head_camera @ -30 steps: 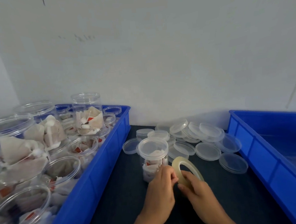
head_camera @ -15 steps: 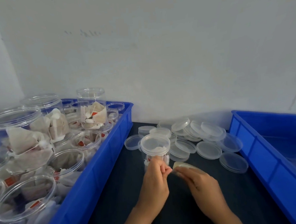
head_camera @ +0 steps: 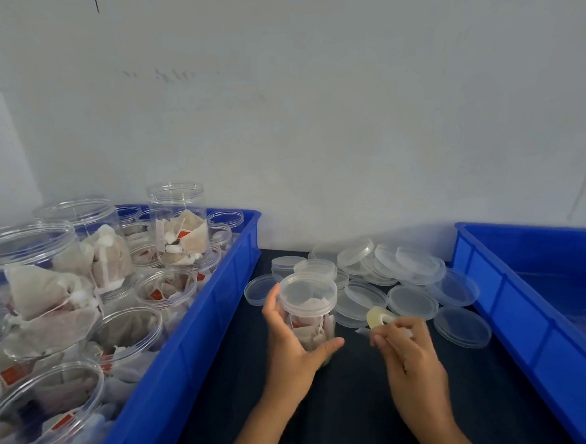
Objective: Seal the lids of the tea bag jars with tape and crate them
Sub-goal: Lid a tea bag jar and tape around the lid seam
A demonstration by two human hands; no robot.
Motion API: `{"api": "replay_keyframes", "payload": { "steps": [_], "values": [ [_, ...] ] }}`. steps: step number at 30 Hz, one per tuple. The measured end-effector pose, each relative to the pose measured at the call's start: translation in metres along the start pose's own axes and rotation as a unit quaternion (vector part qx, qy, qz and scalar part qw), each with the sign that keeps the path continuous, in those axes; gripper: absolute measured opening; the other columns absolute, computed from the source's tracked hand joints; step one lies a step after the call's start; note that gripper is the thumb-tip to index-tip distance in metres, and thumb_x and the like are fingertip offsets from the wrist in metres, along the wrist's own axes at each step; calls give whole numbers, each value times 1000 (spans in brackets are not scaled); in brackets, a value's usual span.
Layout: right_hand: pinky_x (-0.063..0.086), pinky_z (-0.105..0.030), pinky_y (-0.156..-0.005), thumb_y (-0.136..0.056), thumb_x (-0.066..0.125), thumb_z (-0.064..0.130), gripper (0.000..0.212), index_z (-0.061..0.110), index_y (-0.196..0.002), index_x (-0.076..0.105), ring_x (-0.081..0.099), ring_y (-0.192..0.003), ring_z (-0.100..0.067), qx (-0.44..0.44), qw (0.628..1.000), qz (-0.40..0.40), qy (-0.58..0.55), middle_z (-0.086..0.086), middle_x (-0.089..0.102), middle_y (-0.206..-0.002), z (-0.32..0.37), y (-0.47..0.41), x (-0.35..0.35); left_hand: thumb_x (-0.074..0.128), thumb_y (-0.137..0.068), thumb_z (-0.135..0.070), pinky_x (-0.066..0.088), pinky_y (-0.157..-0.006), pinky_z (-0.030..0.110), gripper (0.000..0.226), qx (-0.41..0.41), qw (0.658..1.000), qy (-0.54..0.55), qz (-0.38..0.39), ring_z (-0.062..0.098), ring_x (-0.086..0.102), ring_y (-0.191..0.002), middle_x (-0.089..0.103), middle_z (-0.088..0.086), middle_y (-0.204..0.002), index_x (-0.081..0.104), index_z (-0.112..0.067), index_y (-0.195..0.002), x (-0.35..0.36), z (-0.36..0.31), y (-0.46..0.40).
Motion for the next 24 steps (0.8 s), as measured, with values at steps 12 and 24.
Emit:
{"api": "replay_keyframes", "payload": {
  "steps": [12,24],
  "values": [
    [40,-17,-54,-95,48,45,26,42,-69,48,58,-66,-1,-35,976,145,159,24,32,-127,37,-40,-22,69,-79,-53,57,-79,29,79,-46,998,-17,39,6,67,-90,65,-10,-110,15,-74,-133,3,6,-8],
    [46,-26,-64,-98,43,48,30,35,-72,49,59,-81,-7,-63,952,220,203,22,35,-122,68,-52,-7,69,-83,-48,55,-78,22,78,-68,994,-32,84,9,64,-90,59,-10,-111,12,-80,-126,11,7,-4]
  ]
}}
Point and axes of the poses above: each hand's wrist, its own y-axis away from the middle knuckle, its own x-axis out of the palm, z = x × y, the point moved 9 cm from there along -y, towards the middle knuckle
